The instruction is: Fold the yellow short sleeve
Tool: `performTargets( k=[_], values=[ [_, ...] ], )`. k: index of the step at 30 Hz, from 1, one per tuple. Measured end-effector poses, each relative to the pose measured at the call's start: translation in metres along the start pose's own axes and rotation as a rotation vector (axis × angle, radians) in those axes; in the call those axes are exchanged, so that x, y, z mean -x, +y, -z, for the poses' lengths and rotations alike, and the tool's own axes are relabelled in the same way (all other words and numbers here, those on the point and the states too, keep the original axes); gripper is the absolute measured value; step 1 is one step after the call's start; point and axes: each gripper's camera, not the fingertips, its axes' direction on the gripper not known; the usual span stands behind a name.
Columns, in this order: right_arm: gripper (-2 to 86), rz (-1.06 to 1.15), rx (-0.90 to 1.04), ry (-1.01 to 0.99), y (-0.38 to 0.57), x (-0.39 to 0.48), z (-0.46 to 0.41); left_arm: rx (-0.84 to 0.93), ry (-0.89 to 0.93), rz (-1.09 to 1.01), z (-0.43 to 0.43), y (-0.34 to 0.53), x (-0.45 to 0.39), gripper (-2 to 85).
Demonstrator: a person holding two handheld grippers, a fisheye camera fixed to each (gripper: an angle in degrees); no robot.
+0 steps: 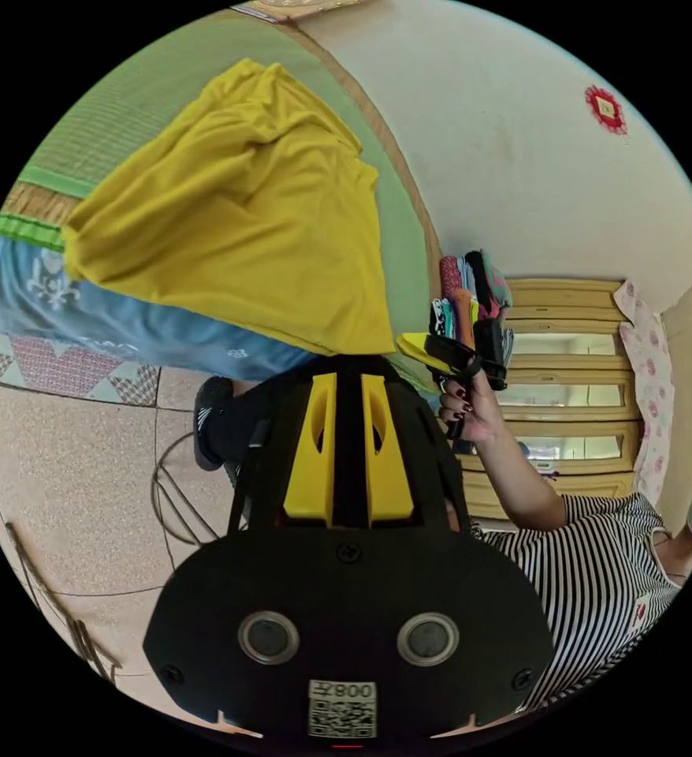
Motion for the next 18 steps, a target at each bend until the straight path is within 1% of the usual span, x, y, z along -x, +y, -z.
performTargets(
  k=[2, 4, 6, 8, 12, 16, 18],
  values=[
    [5.3, -0.020, 0.001, -0.024, 0.002, -0.011, 0.002, 0.063, -0.008, -0.063, -0.023, -0.015, -0.013, 6.5],
    [5.8, -0.039, -0.002, -0.051, 0.003, -0.024, 0.007, 0.083, -0.064, -0.096, -0.032, -0.026, -0.021, 6.8],
    [5.9, -0.051, -0.008, -0.068, 0.004, -0.032, 0.011, 0.119, -0.048, -0.111, -0.042, -0.037, -0.023, 6.9],
    [6.0, -0.061, -0.013, -0.084, 0.003, -0.040, 0.013, 0.162, -0.083, -0.136, -0.056, -0.048, -0.028, 7.0],
    [6.0, -0.077, -0.006, -0.112, 0.002, -0.056, 0.013, 0.189, -0.150, -0.158, -0.072, -0.057, -0.035, 7.0],
    [6.1, -0.098, -0.002, -0.146, 0.002, -0.072, 0.014, 0.193, -0.215, -0.157, -0.078, -0.065, -0.036, 3.9],
    [6.4, -0.098, -0.002, -0.156, 0.002, -0.078, 0.016, 0.182, -0.217, -0.169, -0.076, -0.065, -0.038, 2.9]
  ],
)
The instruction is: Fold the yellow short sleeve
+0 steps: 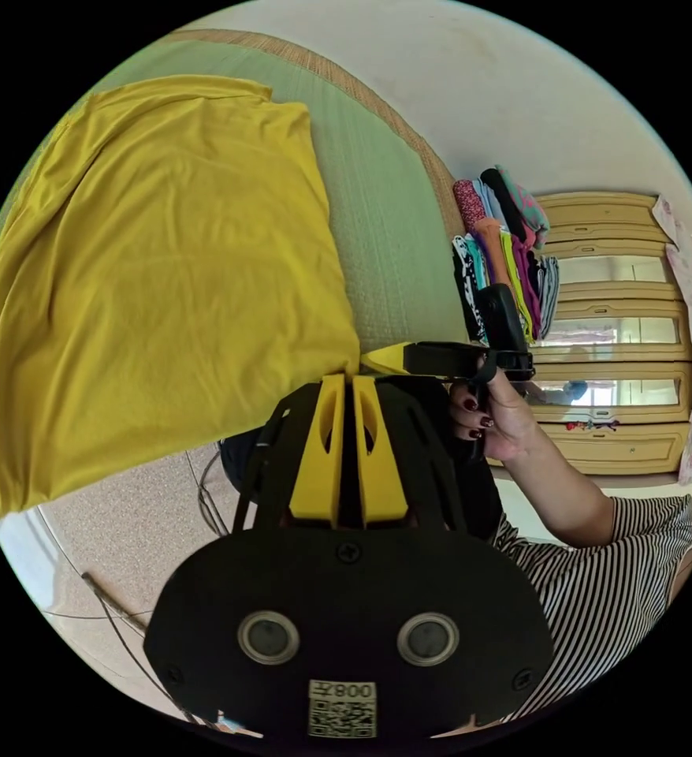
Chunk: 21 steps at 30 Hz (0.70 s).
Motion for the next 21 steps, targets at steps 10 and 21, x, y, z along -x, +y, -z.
performTargets(
  k=[10, 21],
  values=[
    [8.4, 0.024, -0.038, -0.205, -0.003, -0.011, 0.008, -0.152, 0.159, 0.035, 0.036, 0.020, 0.012, 1.5],
    [8.7, 0.012, -0.049, -0.273, 0.000, -0.022, 0.013, -0.163, 0.162, 0.044, 0.051, 0.023, 0.029, 1.6]
  ],
)
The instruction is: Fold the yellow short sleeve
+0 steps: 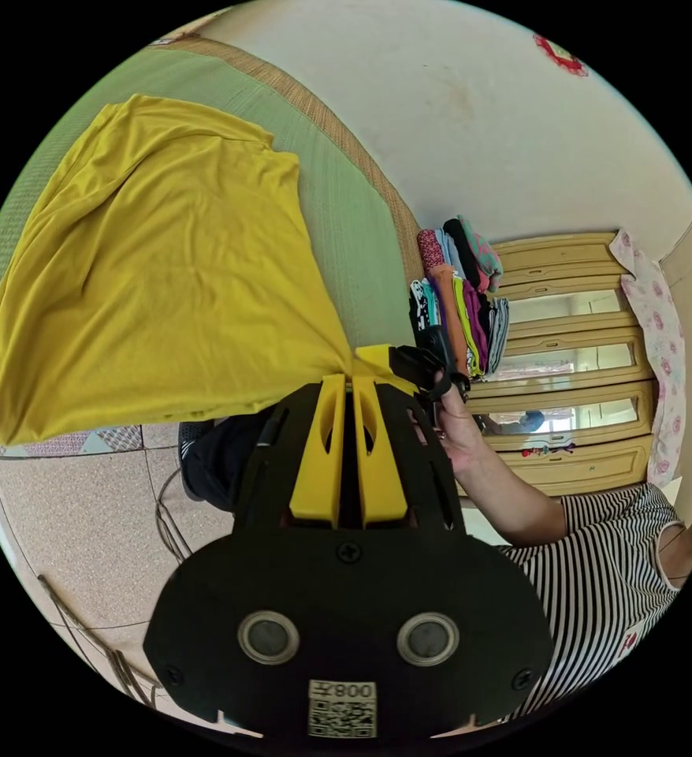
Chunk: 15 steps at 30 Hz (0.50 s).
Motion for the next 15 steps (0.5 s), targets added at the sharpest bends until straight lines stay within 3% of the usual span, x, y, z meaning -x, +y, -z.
performTargets(
  k=[10, 15],
  values=[
    [3.4, 0.004, 0.020, 0.036, -0.011, 0.005, -0.006, -0.039, 0.030, -0.017, 0.045, 0.008, 0.017, 0.7],
    [2.6, 0.024, 0.012, 0.028, -0.015, 0.017, -0.004, -0.133, 0.069, 0.107, 0.090, 0.036, 0.057, 0.8]
  ],
)
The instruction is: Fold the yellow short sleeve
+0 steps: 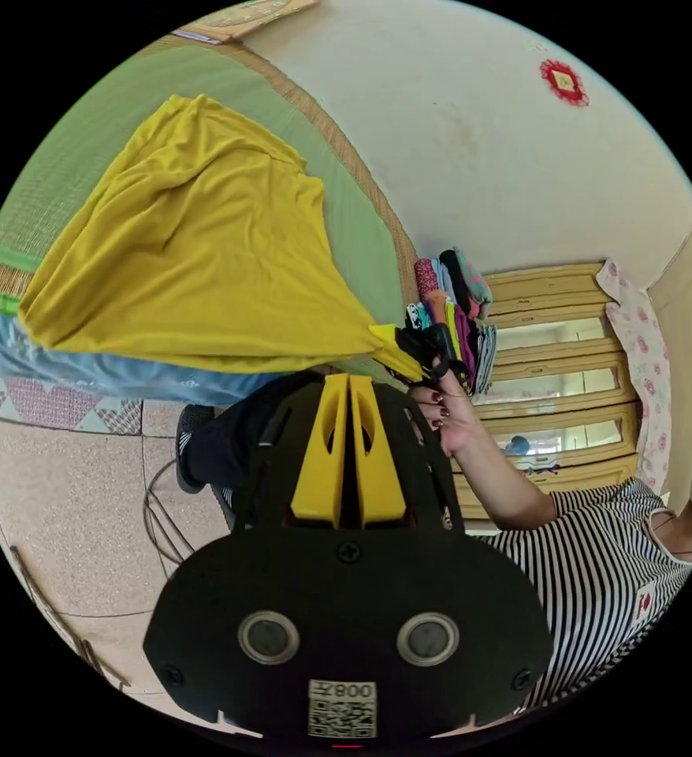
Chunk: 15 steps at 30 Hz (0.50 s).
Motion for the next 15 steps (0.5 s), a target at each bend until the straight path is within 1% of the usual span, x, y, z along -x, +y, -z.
performTargets(
  k=[3, 8, 11, 15],
  values=[
    [2.4, 0.021, -0.005, -0.018, -0.003, 0.009, -0.001, -0.099, 0.064, 0.123, 0.033, 0.015, 0.036, 1.8],
    [2.1, 0.041, -0.006, -0.035, -0.007, 0.020, -0.003, -0.278, 0.236, 0.311, 0.074, 0.033, 0.093, 6.1],
    [2.0, 0.046, -0.012, -0.044, -0.008, 0.024, -0.001, -0.375, 0.340, 0.401, 0.087, 0.038, 0.119, 7.8],
    [1.9, 0.057, -0.015, -0.032, -0.011, 0.031, 0.001, -0.474, 0.452, 0.465, 0.099, 0.040, 0.141, 9.9]
  ],
)
